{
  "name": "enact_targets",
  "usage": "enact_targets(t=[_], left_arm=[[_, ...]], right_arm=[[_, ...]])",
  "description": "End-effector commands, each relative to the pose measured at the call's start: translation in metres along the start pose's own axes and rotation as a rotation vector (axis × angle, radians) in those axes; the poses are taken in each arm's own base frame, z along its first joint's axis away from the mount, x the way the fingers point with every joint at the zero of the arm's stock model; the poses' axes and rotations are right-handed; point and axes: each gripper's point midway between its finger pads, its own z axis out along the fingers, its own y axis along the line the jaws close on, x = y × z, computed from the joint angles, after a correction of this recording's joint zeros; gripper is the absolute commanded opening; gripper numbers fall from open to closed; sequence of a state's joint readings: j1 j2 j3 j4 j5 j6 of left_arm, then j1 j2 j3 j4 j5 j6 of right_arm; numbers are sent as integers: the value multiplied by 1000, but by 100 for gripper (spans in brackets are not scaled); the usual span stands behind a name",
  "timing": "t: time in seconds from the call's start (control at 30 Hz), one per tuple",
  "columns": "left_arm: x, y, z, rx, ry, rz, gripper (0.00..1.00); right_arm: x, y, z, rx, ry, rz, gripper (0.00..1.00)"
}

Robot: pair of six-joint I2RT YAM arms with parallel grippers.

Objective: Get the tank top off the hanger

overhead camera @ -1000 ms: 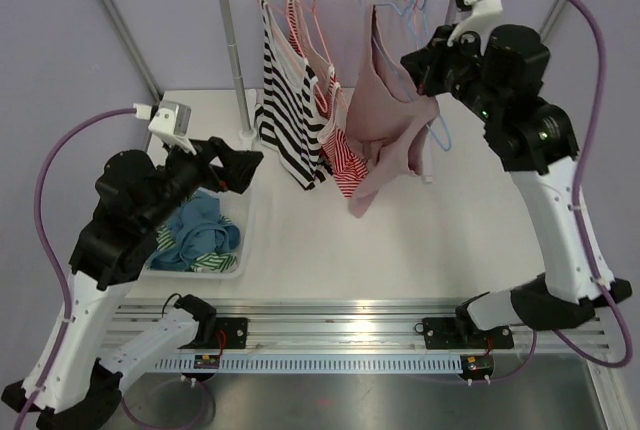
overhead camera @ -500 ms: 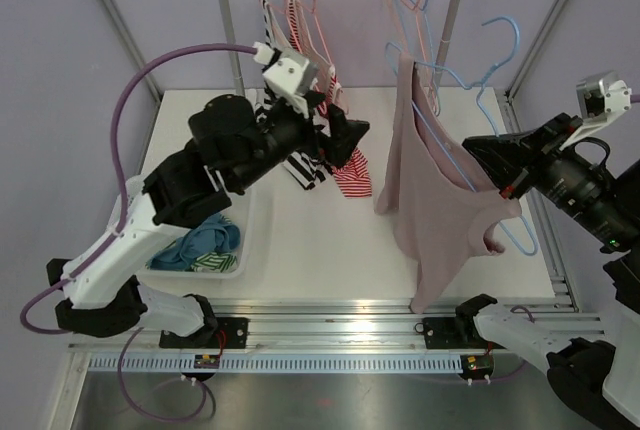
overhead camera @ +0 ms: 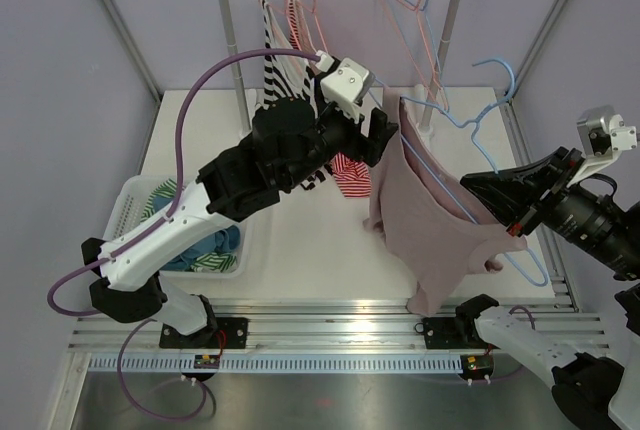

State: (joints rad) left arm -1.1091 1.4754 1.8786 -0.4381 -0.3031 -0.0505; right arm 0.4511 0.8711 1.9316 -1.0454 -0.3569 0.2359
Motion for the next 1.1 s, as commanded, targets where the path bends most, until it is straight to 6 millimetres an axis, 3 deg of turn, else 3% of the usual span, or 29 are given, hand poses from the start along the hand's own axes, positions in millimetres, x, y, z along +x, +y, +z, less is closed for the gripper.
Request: enact_targets(t=[0.0, 0.1, 0.23, 0.33, 0.43, 0.47, 0.63, 0.73, 0.87, 1.0, 1.07], left_arm=[[-35, 8, -3, -47, -117, -11, 72], [-31, 10, 1, -66, -109, -1, 69], [-30, 7, 3, -52, -110, -7, 77], [-29, 5, 4, -41, -110, -7, 73], [-24, 6, 7, -53, -99, 0, 60], [-21, 7, 8, -60, -93, 2, 47], [-16, 13, 9, -90, -79, 1, 17], [-15, 29, 6, -182, -72, -9, 0], [-8, 78, -11, -418, -65, -78, 0], [25, 133, -33, -599, -40, -225, 0], [34, 148, -46, -625, -23, -270, 0]], right_arm=[[-8, 14, 2, -78, -32, 2, 0], [-9, 18, 2, -104, -46, 4, 0], [-9, 19, 5, -116, -41, 7, 0], [-9, 19, 6, -120, -40, 5, 0], [-9, 19, 6, -114, -48, 2, 0], [-8, 17, 6, -106, -44, 0, 0], [-2, 6, 10, -64, -28, -10, 0], [9, -1, 13, -37, 0, -11, 0], [38, -10, 16, -42, 71, -55, 0], [58, -7, 9, -89, 83, -82, 0], [65, -6, 11, -112, 86, -88, 0]])
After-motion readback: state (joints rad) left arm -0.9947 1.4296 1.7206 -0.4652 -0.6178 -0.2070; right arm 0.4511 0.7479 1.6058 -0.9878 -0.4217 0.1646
